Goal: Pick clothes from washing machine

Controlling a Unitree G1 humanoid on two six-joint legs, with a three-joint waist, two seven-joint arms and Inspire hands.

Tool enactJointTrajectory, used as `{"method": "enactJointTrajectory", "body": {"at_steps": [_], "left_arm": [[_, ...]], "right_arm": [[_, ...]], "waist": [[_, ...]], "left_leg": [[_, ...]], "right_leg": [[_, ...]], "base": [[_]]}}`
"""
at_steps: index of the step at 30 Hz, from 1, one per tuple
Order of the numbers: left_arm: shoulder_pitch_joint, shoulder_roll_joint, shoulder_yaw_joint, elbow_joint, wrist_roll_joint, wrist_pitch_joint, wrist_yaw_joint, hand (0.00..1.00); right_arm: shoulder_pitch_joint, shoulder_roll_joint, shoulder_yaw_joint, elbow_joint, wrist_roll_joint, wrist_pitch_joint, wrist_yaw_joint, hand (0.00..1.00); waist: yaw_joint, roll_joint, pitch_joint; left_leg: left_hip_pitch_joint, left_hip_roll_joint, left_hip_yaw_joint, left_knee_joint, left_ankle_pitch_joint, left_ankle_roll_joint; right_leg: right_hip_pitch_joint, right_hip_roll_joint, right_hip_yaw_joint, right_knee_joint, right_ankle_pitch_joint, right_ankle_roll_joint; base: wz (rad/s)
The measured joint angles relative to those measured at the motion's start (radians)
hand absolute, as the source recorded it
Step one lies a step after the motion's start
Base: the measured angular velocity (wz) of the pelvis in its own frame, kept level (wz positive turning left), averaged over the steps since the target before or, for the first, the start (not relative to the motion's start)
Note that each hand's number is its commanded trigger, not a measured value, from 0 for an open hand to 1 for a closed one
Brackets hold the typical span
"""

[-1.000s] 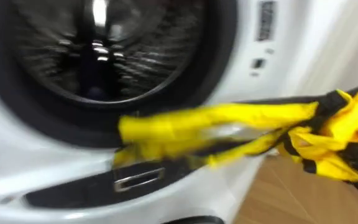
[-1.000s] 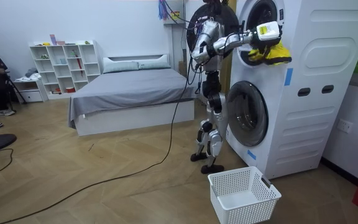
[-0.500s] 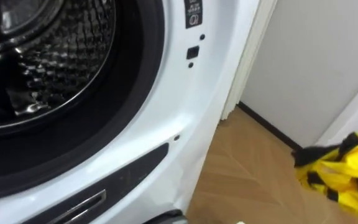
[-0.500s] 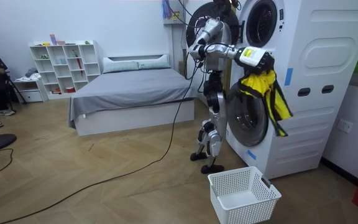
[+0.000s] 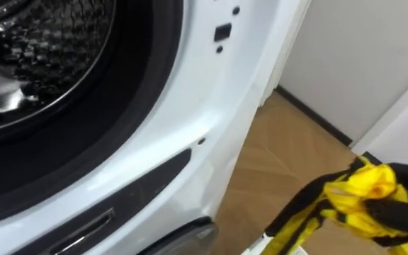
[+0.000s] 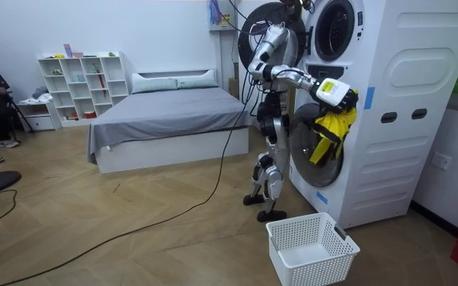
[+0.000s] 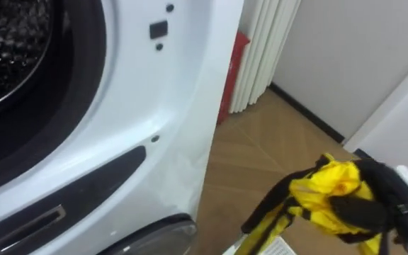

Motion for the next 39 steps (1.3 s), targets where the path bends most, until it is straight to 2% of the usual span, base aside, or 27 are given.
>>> {"method": "enactJointTrajectory", "body": {"at_steps": [2, 4, 5, 7, 9, 13, 16, 20, 23, 26, 30, 32, 35, 39], "left_arm": [[-0.006, -0.005, -0.019, 0.001, -0.044, -0.016, 0.0, 0.0], [-0.011, -0.009, -0.031, 0.003, -0.068, -0.019, 0.0, 0.0], [-0.011, -0.013, -0.039, 0.002, -0.07, -0.02, 0.0, 0.0], [-0.012, -0.021, -0.049, 0.001, -0.1, -0.022, 0.0, 0.0], [-0.013, -0.03, -0.08, -0.006, -0.117, -0.024, 0.0, 0.0], [-0.014, -0.033, -0.083, -0.005, -0.172, -0.044, 0.001, 0.0], [-0.016, -0.033, -0.086, -0.008, -0.214, -0.046, 0.004, 0.0], [-0.024, -0.033, -0.124, -0.027, -0.217, -0.049, 0.008, 0.0], [-0.024, -0.034, -0.15, -0.043, -0.218, -0.054, 0.008, 0.0], [-0.024, -0.034, -0.152, -0.051, -0.22, -0.055, 0.008, 0.0], [-0.028, -0.033, -0.151, -0.064, -0.217, -0.062, 0.011, 0.0], [-0.027, -0.034, -0.151, -0.077, -0.218, -0.063, 0.027, 0.0], [-0.027, -0.034, -0.151, -0.084, -0.219, -0.063, 0.032, 0.0], [-0.029, -0.036, -0.151, -0.086, -0.219, -0.065, 0.039, 0.0]], "right_arm": [[-0.034, 0.002, 0.052, 0.034, -0.011, 0.0, -0.013, 1.0], [-0.055, 0.009, 0.094, 0.075, -0.015, -0.006, -0.025, 1.0], [-0.068, 0.01, 0.126, 0.137, -0.015, -0.029, -0.035, 1.0], [-0.074, 0.025, 0.15, 0.215, -0.026, -0.03, -0.047, 1.0], [-0.079, 0.036, 0.171, 0.262, -0.026, -0.031, -0.071, 1.0], [-0.097, 0.053, 0.171, 0.361, -0.025, -0.045, -0.129, 1.0], [-0.109, 0.062, 0.172, 0.444, -0.013, -0.073, -0.184, 1.0], [-0.131, 0.069, 0.188, 0.562, -0.02, -0.102, -0.239, 1.0], [-0.142, 0.074, 0.208, 0.664, -0.022, -0.11, -0.263, 1.0], [-0.13, 0.089, 0.209, 0.702, -0.012, -0.11, -0.295, 1.0], [-0.144, 0.088, 0.207, 0.76, 0.03, -0.126, -0.342, 1.0], [-0.157, 0.086, 0.204, 0.774, 0.034, -0.129, -0.371, 1.0], [-0.17, 0.083, 0.204, 0.792, 0.031, -0.131, -0.397, 1.0], [-0.185, 0.081, 0.204, 0.828, 0.03, -0.14, -0.41, 1.0]], "waist": [[0.019, 0.028, -0.0003], [0.036, 0.041, -0.0027], [0.038, 0.047, -0.0023], [0.057, 0.048, -0.0036], [0.058, 0.053, -0.0045], [0.059, 0.054, -0.0046], [0.058, 0.054, -0.0046], [0.056, 0.064, -0.007], [0.056, 0.067, -0.0066], [0.055, 0.07, -0.0067], [0.056, 0.071, -0.0064], [0.057, 0.08, -0.0045], [0.057, 0.101, -0.0075], [0.058, 0.121, -0.0055]], "left_leg": [[-0.031, 0.0, -0.001, 0.013, 0.0, 0.0], [-0.046, 0.0, -0.008, 0.013, 0.0, 0.001], [-0.052, 0.0, -0.019, 0.013, 0.001, 0.001], [-0.06, -0.001, -0.022, 0.014, 0.002, 0.001], [-0.106, -0.004, -0.039, 0.037, 0.004, 0.004], [-0.142, -0.01, -0.061, 0.048, 0.009, 0.008], [-0.157, -0.011, -0.076, 0.069, 0.009, 0.008], [-0.192, -0.018, -0.084, 0.074, 0.014, 0.017], [-0.214, -0.028, -0.089, 0.074, 0.02, 0.023], [-0.228, -0.032, -0.096, 0.074, 0.022, 0.026], [-0.229, -0.037, -0.102, 0.078, 0.022, 0.026], [-0.231, -0.04, -0.105, 0.078, 0.022, 0.026], [-0.237, -0.045, -0.105, 0.078, 0.023, 0.027], [-0.243, -0.051, -0.105, 0.078, 0.025, 0.03]], "right_leg": [[-0.034, 0.001, 0.002, 0.017, -0.001, 0.001], [-0.055, 0.004, 0.004, 0.029, -0.001, 0.0], [-0.059, 0.004, 0.001, 0.032, -0.002, -0.002], [-0.073, 0.005, -0.005, 0.048, -0.008, -0.006], [-0.117, -0.002, -0.02, 0.078, -0.016, -0.007], [-0.151, -0.012, -0.043, 0.097, -0.021, -0.008], [-0.161, -0.018, -0.055, 0.107, -0.029, -0.008], [-0.194, -0.029, -0.065, 0.118, -0.033, -0.003], [-0.221, -0.037, -0.07, 0.132, -0.034, -0.001], [-0.236, -0.043, -0.077, 0.138, -0.035, 0.0], [-0.236, -0.048, -0.082, 0.147, -0.042, 0.002], [-0.238, -0.05, -0.08, 0.148, -0.044, 0.005], [-0.246, -0.055, -0.081, 0.15, -0.046, 0.008], [-0.254, -0.06, -0.081, 0.156, -0.048, 0.012]], "base": [[-0.04], [0.01], [0.09], [0.13], [0.18], [0.2], [0.15], [0.11], [0.08], [0.08], [0.07], [0.0], [0.0], [0.01]]}}
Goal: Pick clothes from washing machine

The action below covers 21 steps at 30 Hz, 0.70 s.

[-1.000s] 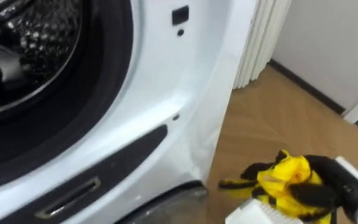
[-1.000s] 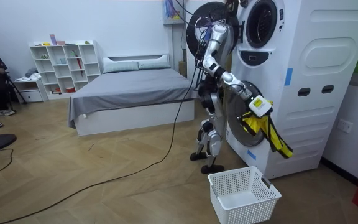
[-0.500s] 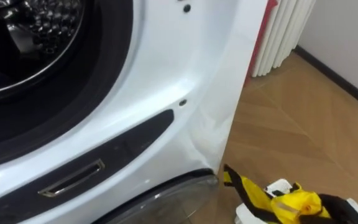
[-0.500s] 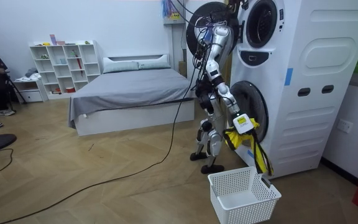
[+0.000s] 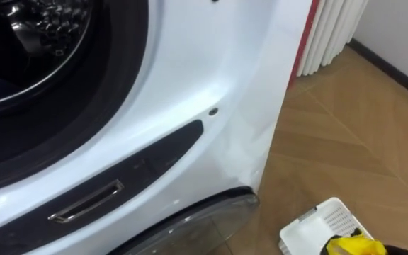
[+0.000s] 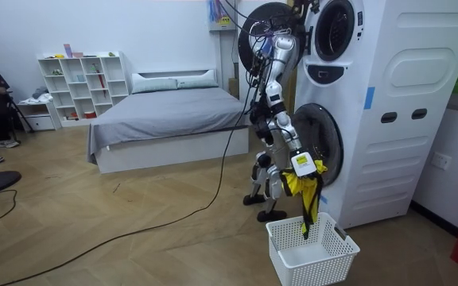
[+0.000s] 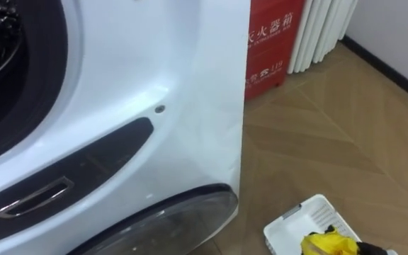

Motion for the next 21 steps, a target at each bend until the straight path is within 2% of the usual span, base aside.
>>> {"method": "enactJointTrajectory", "body": {"at_steps": [3, 5, 12, 17, 21], "left_arm": [[0.0, -0.001, 0.0, -0.003, -0.001, -0.004, 0.009, 0.0], [0.0, -0.002, 0.0, -0.006, -0.002, -0.004, 0.014, 0.0], [0.0, -0.003, 0.0, -0.029, -0.006, -0.018, 0.038, 0.0], [0.0, -0.007, -0.02, -0.04, -0.044, -0.019, 0.067, 0.0], [0.0, -0.013, -0.026, -0.04, -0.044, -0.02, 0.084, 0.0]], "right_arm": [[-0.026, -0.001, 0.0, 0.014, 0.005, -0.003, -0.027, 1.0], [-0.048, -0.003, 0.0, 0.037, 0.007, -0.019, -0.063, 1.0], [-0.078, -0.01, 0.0, 0.056, 0.024, -0.04, -0.175, 1.0], [-0.103, -0.042, 0.0, 0.054, 0.025, -0.046, -0.265, 1.0], [-0.105, -0.061, 0.0, 0.054, 0.028, -0.048, -0.306, 1.0]], "waist": [[0.001, 0.007, 0.0013], [0.003, 0.01, 0.0026], [0.007, 0.022, 0.0003], [0.012, 0.049, 0.0034], [0.034, 0.05, 0.0035]], "left_leg": [[-0.026, -0.008, 0.006, -0.002, 0.004, 0.007], [-0.039, -0.013, 0.005, -0.002, 0.005, 0.008], [-0.074, -0.018, 0.009, 0.004, 0.006, 0.009], [-0.105, -0.031, 0.011, 0.015, 0.007, 0.012], [-0.107, -0.044, 0.001, 0.015, 0.009, 0.016]], "right_leg": [[-0.036, -0.003, 0.008, 0.017, -0.002, 0.004], [-0.056, -0.003, 0.014, 0.029, -0.003, 0.006], [-0.1, -0.004, 0.018, 0.051, -0.005, 0.007], [-0.141, -0.01, 0.025, 0.085, -0.018, 0.011], [-0.155, -0.011, 0.042, 0.108, -0.029, 0.015]], "base": [[-0.02], [-0.04], [0.0], [0.0], [-0.06]]}}
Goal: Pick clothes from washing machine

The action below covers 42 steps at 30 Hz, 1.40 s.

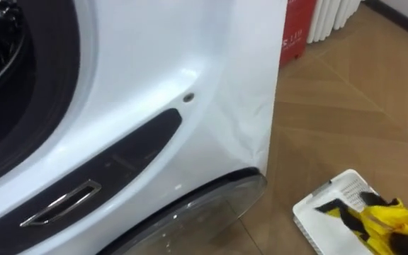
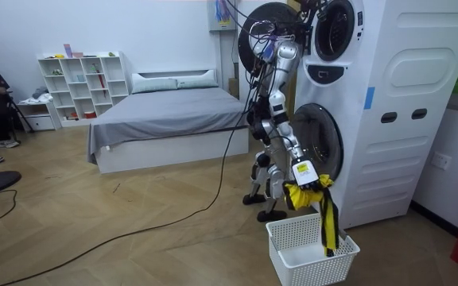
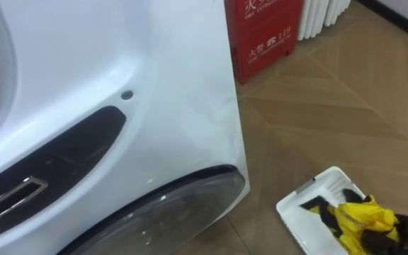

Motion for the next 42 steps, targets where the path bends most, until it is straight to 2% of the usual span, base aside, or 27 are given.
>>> {"method": "enactJointTrajectory", "body": {"at_steps": [1, 2, 3, 4, 7, 14, 30, 42], "left_arm": [[0.001, -0.005, -0.01, 0.0, 0.0, 0.0, 0.005, 0.0], [0.003, -0.008, -0.021, 0.0, -0.001, -0.001, 0.006, 0.0], [0.003, -0.008, -0.026, 0.0, -0.003, -0.001, 0.006, 0.0], [0.004, -0.007, -0.036, 0.0, -0.021, -0.001, 0.006, 0.0], [0.005, -0.008, -0.057, 0.0, -0.037, 0.001, 0.006, 0.0], [0.006, -0.008, -0.064, -0.012, -0.038, 0.002, 0.006, 0.0], [0.019, -0.007, -0.085, -0.05, -0.038, -0.003, -0.005, 0.0], [0.036, -0.007, -0.103, -0.05, -0.038, -0.004, -0.006, 0.0]], "right_arm": [[-0.006, -0.01, 0.0, 0.0, 0.005, -0.001, -0.013, 1.0], [-0.013, -0.021, 0.0, 0.001, 0.016, -0.005, -0.026, 0.79], [-0.017, -0.026, 0.0, 0.001, 0.022, -0.007, -0.035, 0.06], [-0.021, -0.032, 0.0, 0.001, 0.037, -0.009, -0.051, 0.0], [-0.035, -0.044, 0.0, 0.001, 0.061, -0.009, -0.082, 0.0], [-0.051, -0.045, 0.0, -0.027, 0.064, -0.009, -0.124, 0.0], [-0.041, -0.045, 0.005, -0.077, 0.028, -0.02, -0.136, 0.0], [-0.002, -0.045, 0.005, -0.076, 0.031, -0.028, -0.141, 0.0]], "waist": [[0.004, 0.0, 0.0002], [0.006, 0.0, 0.0003], [0.006, -0.001, 0.0005], [0.004, -0.001, 0.0007], [0.006, -0.004, 0.0022], [0.006, -0.005, 0.0023], [0.002, -0.01, 0.0011], [-0.001, -0.024, 0.0008]], "left_leg": [[-0.001, -0.005, 0.0, 0.0, 0.0, 0.0], [-0.006, -0.008, 0.0, 0.0, 0.0, 0.001], [-0.009, -0.008, 0.0, 0.001, 0.0, 0.001], [-0.016, -0.008, 0.0, 0.005, 0.0, 0.001], [-0.03, -0.009, 0.003, 0.006, 0.0, 0.001], [-0.055, -0.006, 0.004, 0.018, 0.0, 0.001], [-0.065, -0.003, 0.003, 0.021, 0.0, 0.001], [-0.068, -0.003, 0.002, 0.025, 0.0, 0.001]], "right_leg": [[-0.004, -0.001, 0.006, 0.007, -0.005, 0.003], [-0.01, -0.003, 0.008, 0.011, -0.006, 0.005], [-0.013, -0.004, 0.008, 0.011, -0.006, 0.005], [-0.018, -0.005, 0.006, 0.011, -0.006, 0.007], [-0.032, -0.008, 0.006, 0.011, -0.004, 0.01], [-0.05, -0.008, 0.005, 0.01, -0.003, 0.01], [-0.051, -0.013, -0.008, 0.005, -0.004, 0.009], [-0.051, -0.02, -0.019, 0.007, -0.004, 0.009]], "base": [[-0.06], [-0.04], [0.0], [0.06], [0.03], [0.0], [0.02], [0.03]]}}
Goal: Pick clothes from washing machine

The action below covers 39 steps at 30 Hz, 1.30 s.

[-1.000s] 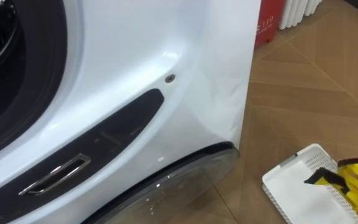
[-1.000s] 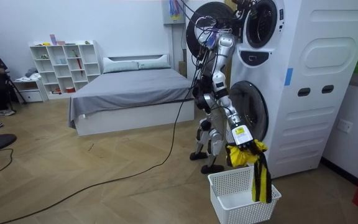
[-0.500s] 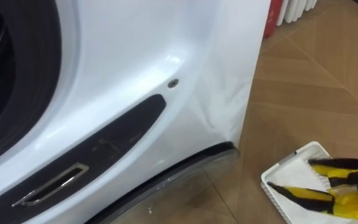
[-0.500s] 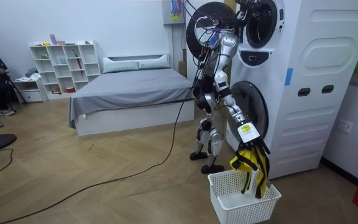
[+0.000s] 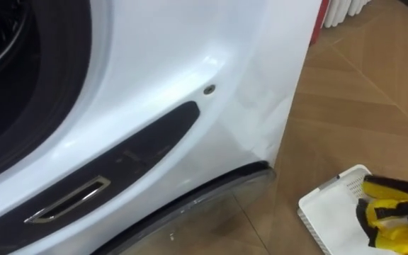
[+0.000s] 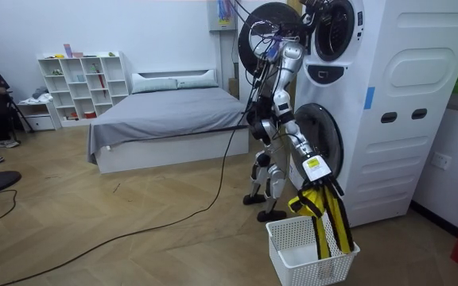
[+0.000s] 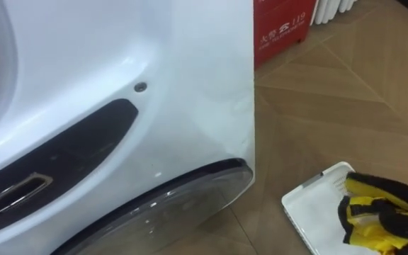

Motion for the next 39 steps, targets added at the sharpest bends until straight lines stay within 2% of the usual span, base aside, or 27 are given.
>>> {"method": "enactJointTrajectory", "body": {"at_steps": [1, 2, 3, 4, 5, 7, 9, 11, 12, 13, 20, 32, 39], "left_arm": [[0.0, 0.001, 0.0, 0.001, -0.001, 0.0, 0.0, 0.0], [0.0, 0.001, 0.001, 0.001, -0.001, 0.0, 0.0, 0.0], [0.0, 0.001, 0.001, 0.001, -0.001, -0.001, 0.0, 0.0], [0.0, 0.001, 0.001, 0.001, -0.001, -0.001, 0.0, 0.0], [0.0, 0.001, 0.001, 0.001, -0.001, -0.003, 0.0, 0.0], [0.0, 0.001, 0.001, 0.001, -0.001, -0.01, 0.0, 0.0], [0.0, 0.001, 0.007, 0.001, 0.0, -0.015, 0.0, 0.0], [0.0, 0.001, 0.022, 0.003, 0.0, -0.015, 0.0, 0.0], [0.0, 0.001, 0.024, 0.003, 0.0, -0.015, 0.0, 0.0], [-0.001, 0.002, 0.025, 0.003, 0.0, -0.015, 0.0, 0.0], [-0.001, 0.003, 0.025, -0.002, -0.001, -0.017, 0.0, 0.0], [-0.001, 0.003, 0.025, -0.027, -0.001, -0.016, -0.002, 0.0], [-0.001, 0.003, 0.025, -0.034, -0.001, -0.016, -0.002, 0.0]], "right_arm": [[0.004, 0.0, 0.0, 0.0, 0.002, 0.0, -0.001, 0.0], [0.007, 0.0, 0.0, 0.0, 0.003, 0.0, -0.001, 0.26], [0.008, 0.0, 0.0, 0.0, 0.005, 0.0, -0.001, 0.75], [0.008, 0.0, 0.0, 0.002, 0.013, 0.0, -0.001, 0.97], [0.009, 0.0, 0.0, 0.003, 0.026, 0.0, -0.001, 0.99], [0.008, 0.0, 0.002, 0.017, 0.029, 0.0, -0.001, 0.99], [0.009, 0.0, 0.005, 0.04, 0.029, -0.001, -0.001, 0.89], [0.015, 0.0, 0.005, 0.045, 0.026, -0.001, -0.001, 0.62], [0.016, 0.0, 0.005, 0.044, 0.022, -0.001, -0.001, 0.19], [0.017, 0.0, 0.005, 0.044, 0.02, -0.001, -0.001, 0.0], [0.029, 0.01, 0.017, 0.071, 0.02, -0.001, 0.013, 0.0], [0.028, 0.026, 0.037, 0.08, 0.006, -0.001, 0.053, 0.0], [0.029, 0.026, 0.037, 0.08, 0.001, -0.001, 0.054, 0.0]], "waist": [[0.0, -0.001, -0.0003], [0.0, -0.002, -0.0001], [0.0, -0.003, 0.0003], [0.0, -0.004, 0.0005], [-0.001, -0.005, 0.0006], [0.0, -0.009, 0.0013], [0.0, -0.016, 0.0023], [0.0, -0.023, 0.0046], [0.0, -0.024, 0.005], [0.0, -0.024, 0.0049], [0.0, -0.024, 0.0048], [0.021, -0.024, 0.0047], [0.02, -0.028, 0.0047]], "left_leg": [[-0.001, 0.0, -0.001, 0.002, 0.0, 0.0], [-0.001, 0.0, -0.002, 0.006, 0.0, 0.0], [-0.002, 0.001, -0.003, 0.008, 0.0, 0.0], [-0.003, 0.001, -0.003, 0.012, 0.0, 0.0], [-0.003, 0.0, -0.003, 0.013, 0.0, 0.0], [0.0, 0.0, -0.004, 0.013, 0.0, 0.0], [0.0, 0.0, -0.005, 0.013, 0.0, 0.0], [-0.002, 0.002, -0.006, 0.017, -0.001, 0.001], [-0.003, 0.003, -0.007, 0.018, -0.001, 0.002], [-0.008, 0.005, -0.01, 0.026, -0.002, 0.004], [-0.012, 0.002, -0.027, 0.027, -0.003, 0.006], [-0.013, 0.002, -0.027, 0.027, -0.003, 0.006], [-0.013, 0.002, -0.028, 0.027, -0.003, 0.006]], "right_leg": [[0.0, 0.0, 0.0, 0.001, 0.0, 0.0], [0.001, 0.0, 0.0, 0.002, 0.0, 0.0], [0.001, 0.0, 0.001, 0.002, 0.0, 0.0], [0.001, -0.001, 0.001, 0.004, 0.0, 0.0], [0.001, -0.002, 0.0, 0.005, 0.0, 0.0], [0.002, -0.003, -0.002, 0.008, -0.001, 0.0], [0.004, -0.004, -0.006, 0.008, 0.0, 0.0], [0.005, -0.005, -0.009, 0.006, 0.0, 0.0], [0.005, -0.005, -0.009, 0.005, 0.0, 0.001], [0.005, -0.005, -0.012, 0.001, 0.003, 0.002], [0.006, -0.012, -0.027, -0.002, 0.004, 0.004], [0.006, -0.015, -0.031, -0.004, 0.005, 0.004], [0.007, -0.015, -0.032, -0.004, 0.005, 0.004]], "base": [[0.0], [0.0], [0.0], [0.0], [0.0], [0.03], [0.07], [0.02], [0.0], [0.0], [0.05], [0.01], [0.0]]}}
